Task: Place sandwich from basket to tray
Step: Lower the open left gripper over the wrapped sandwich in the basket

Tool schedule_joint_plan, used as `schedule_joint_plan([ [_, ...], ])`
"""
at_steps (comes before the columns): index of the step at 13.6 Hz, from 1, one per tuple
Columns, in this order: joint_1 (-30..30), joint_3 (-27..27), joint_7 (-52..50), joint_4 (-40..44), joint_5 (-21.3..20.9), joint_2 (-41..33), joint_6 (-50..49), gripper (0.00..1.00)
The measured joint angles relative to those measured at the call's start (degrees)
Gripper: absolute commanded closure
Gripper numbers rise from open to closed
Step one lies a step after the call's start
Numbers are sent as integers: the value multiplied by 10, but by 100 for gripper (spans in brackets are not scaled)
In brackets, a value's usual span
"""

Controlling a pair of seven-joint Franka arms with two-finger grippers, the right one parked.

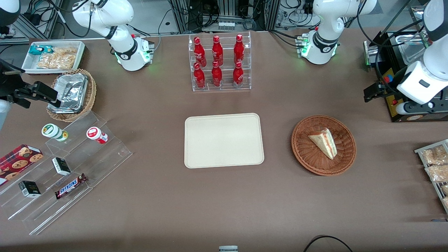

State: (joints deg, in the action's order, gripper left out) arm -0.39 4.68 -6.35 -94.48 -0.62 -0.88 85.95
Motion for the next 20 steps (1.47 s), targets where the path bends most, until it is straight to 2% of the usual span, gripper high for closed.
schedule_joint_plan([
  [4, -1, 15, 0, -4, 0, 5, 14, 0],
  [7, -1, 15, 1, -37, 0, 21, 47, 0],
  [17, -5, 18, -4, -285, -2, 44, 370, 0],
  [20, -5, 17, -64, -342, -2, 44, 447, 0],
])
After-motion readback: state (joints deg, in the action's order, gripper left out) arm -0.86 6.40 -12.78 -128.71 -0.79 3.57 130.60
